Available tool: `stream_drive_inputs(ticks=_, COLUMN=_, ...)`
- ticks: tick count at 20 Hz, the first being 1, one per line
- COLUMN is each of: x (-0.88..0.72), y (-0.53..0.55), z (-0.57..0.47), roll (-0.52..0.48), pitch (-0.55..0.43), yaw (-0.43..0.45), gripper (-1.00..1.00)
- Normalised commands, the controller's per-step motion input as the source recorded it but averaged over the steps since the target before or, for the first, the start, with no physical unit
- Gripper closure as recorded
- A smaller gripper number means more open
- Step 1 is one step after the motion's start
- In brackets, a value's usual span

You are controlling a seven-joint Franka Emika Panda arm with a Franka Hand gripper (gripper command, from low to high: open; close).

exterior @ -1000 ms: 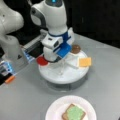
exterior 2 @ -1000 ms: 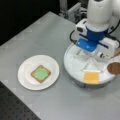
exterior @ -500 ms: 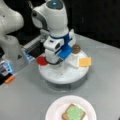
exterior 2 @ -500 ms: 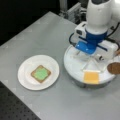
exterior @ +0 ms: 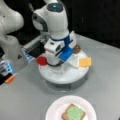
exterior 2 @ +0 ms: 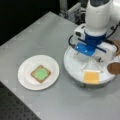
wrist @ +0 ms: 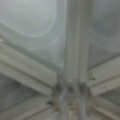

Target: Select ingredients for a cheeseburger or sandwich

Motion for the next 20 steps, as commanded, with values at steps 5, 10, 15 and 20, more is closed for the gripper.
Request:
stream_drive_inputs(ticks=5, x=-0.10, y=0.03, z=-0.12, roll=-0.127, pitch=-0.112, yaw=0.064, gripper=-1.00)
stream_drive_inputs(ticks=10, x=-0.12, y=0.03, z=-0.12, roll=-0.129, pitch=-0.124, yaw=0.082, gripper=-1.00)
stream_drive_inputs(ticks=15, x=-0.14, y=0.01, z=-0.12, roll=-0.128, pitch=-0.131, yaw=0.104, gripper=-1.00)
stream_drive_inputs(ticks=20, x=-0.18, y=-0.03, z=-0.09, roll=-0.124, pitch=-0.128, yaw=0.131, gripper=-1.00)
